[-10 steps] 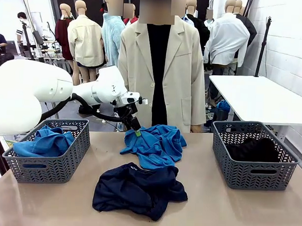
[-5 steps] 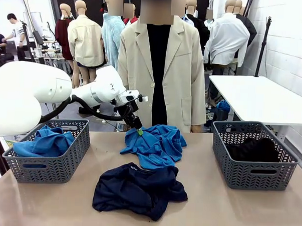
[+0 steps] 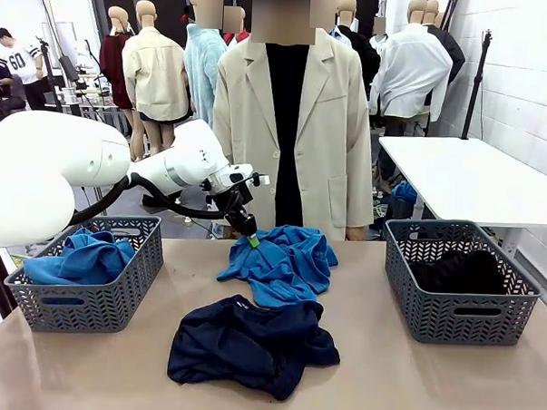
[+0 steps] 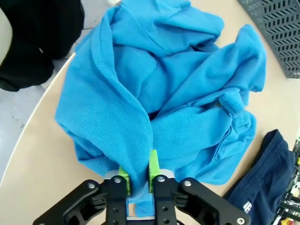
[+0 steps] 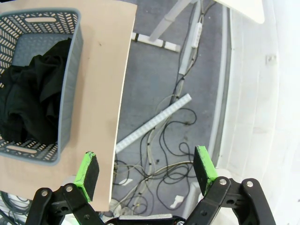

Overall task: Sort the tops and bottoms.
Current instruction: Lift clothes from the center of the table with your left hand.

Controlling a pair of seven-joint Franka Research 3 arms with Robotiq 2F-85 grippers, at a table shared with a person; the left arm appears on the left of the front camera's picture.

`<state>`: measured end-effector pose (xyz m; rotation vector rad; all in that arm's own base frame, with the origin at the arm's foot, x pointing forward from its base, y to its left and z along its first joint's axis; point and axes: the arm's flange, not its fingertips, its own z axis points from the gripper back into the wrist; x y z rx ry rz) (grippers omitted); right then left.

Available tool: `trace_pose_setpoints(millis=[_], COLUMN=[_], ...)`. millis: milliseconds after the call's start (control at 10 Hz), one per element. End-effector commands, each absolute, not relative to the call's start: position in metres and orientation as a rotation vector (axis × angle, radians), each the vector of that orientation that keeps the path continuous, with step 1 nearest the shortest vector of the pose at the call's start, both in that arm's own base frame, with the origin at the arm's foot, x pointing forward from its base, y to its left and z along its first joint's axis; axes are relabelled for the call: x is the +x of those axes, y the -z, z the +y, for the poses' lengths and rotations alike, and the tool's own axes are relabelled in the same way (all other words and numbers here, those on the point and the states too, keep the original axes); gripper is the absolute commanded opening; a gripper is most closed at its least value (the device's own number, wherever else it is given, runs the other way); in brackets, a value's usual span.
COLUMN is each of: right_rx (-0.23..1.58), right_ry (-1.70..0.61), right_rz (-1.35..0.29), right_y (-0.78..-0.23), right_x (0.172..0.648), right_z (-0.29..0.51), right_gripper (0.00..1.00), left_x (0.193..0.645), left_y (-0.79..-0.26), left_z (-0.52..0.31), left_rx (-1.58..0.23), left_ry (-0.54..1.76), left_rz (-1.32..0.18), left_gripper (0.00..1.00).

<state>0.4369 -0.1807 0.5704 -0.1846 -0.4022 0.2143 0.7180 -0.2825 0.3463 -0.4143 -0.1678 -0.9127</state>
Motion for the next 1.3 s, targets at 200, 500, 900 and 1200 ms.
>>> trace_pose_setpoints(millis=[200,500,900,1200], right_rx=[-0.197,-0.197,-0.197,-0.197], right_ry=[-0.226,-0.226,-0.226,-0.226], right_rz=[-0.391,-0.391,-0.391,-0.391], right_y=[-0.571,-0.571,-0.571,-0.571], right_x=[0.435,0.435,0.435,0.435], right_z=[-0.182,-0.182,-0.182,-0.182], right_gripper=[1.00,1.00,1.00,1.00], left_x=[0.695,0.658,0.582,0.515], left_y=[-0.380,-0.448,-0.621,-0.745], left_z=[-0.287,-0.292,-0.299,-0.314], left_rx=[-0.532,-0.505,-0.304,-0.072], left_ry=[0.936,1.025,1.213,1.244], left_rz=[-0.127,-0.185,-0.385,-0.518], left_gripper=[0.00,0.00,0.00,0.00])
